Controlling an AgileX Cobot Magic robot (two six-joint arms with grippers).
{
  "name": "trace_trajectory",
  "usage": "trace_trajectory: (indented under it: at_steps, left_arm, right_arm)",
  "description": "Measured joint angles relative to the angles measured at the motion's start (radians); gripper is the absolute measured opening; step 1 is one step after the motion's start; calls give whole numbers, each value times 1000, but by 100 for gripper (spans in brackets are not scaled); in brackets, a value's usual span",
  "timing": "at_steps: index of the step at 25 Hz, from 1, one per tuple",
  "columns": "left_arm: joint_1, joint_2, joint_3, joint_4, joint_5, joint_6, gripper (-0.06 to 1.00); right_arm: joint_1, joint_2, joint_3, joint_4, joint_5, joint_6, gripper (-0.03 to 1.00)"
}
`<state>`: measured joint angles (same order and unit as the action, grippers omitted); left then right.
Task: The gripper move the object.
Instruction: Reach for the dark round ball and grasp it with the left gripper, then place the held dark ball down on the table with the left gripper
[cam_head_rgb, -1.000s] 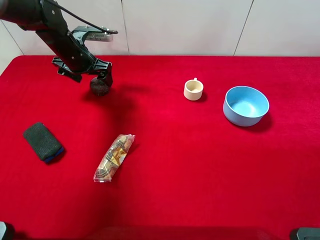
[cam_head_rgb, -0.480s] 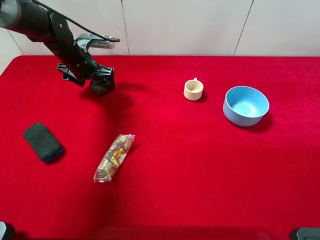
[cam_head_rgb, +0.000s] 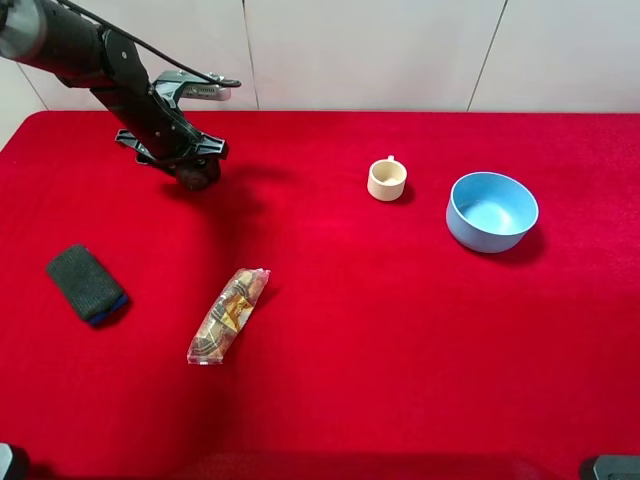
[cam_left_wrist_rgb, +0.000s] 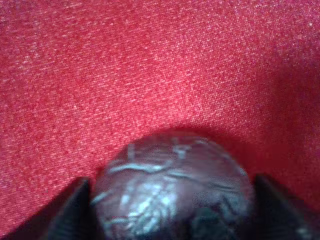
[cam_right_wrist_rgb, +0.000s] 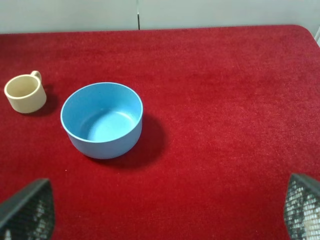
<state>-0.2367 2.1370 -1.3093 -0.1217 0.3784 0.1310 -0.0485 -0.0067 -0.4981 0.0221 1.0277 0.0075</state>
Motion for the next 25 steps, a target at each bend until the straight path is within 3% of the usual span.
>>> trace_trajectory:
  at_steps: [17,25]
  left_arm:
    - [0,0,-4,-1,34,-1,60]
    - [0,0,-143,-1,217,-1,60]
  right_arm:
    - [0,0,0,0,0,0,69]
    - [0,0,0,0,0,0,69]
